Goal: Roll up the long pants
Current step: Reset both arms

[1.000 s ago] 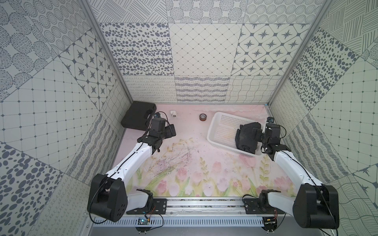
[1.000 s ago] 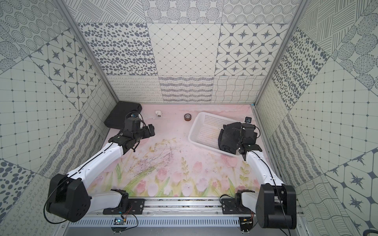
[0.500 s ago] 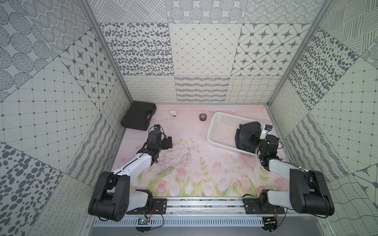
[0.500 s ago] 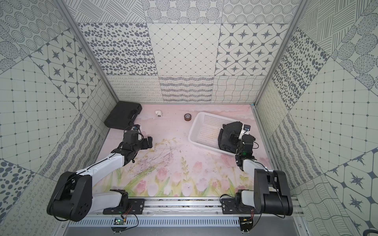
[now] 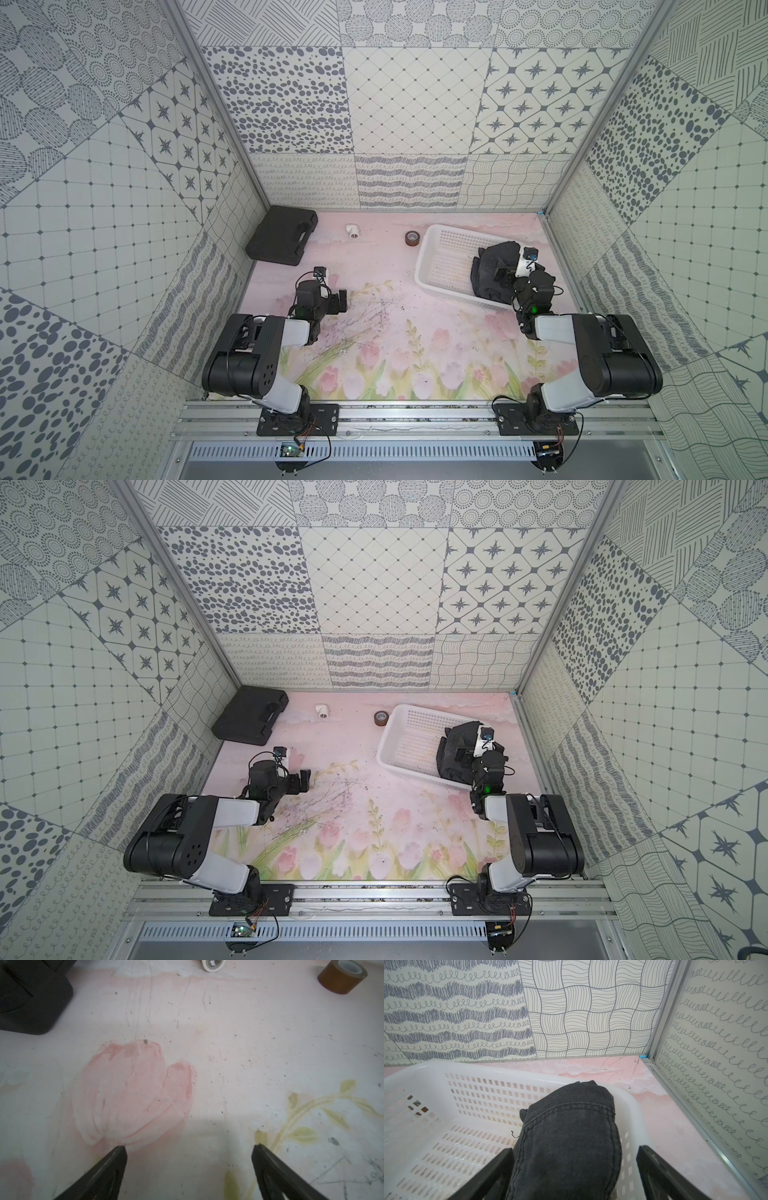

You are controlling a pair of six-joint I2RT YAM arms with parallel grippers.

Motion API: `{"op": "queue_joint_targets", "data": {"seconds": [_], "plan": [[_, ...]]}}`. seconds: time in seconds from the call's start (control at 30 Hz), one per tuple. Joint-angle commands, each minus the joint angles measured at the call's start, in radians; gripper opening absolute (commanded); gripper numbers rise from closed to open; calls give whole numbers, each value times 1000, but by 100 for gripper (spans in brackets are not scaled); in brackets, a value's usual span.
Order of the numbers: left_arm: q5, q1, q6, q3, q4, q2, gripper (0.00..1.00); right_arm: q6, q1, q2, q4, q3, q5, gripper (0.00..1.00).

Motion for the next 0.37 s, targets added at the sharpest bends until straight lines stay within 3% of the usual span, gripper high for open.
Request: {"op": "queue_joint_targets", "data": {"seconds": [0.0, 0.33], "plan": [[36, 16, 0, 13, 180, 16, 99, 15, 12, 26, -96, -3, -49, 97], [21, 12, 0, 15, 173, 15, 99, 16, 12, 26, -95, -3, -49, 96]]}}
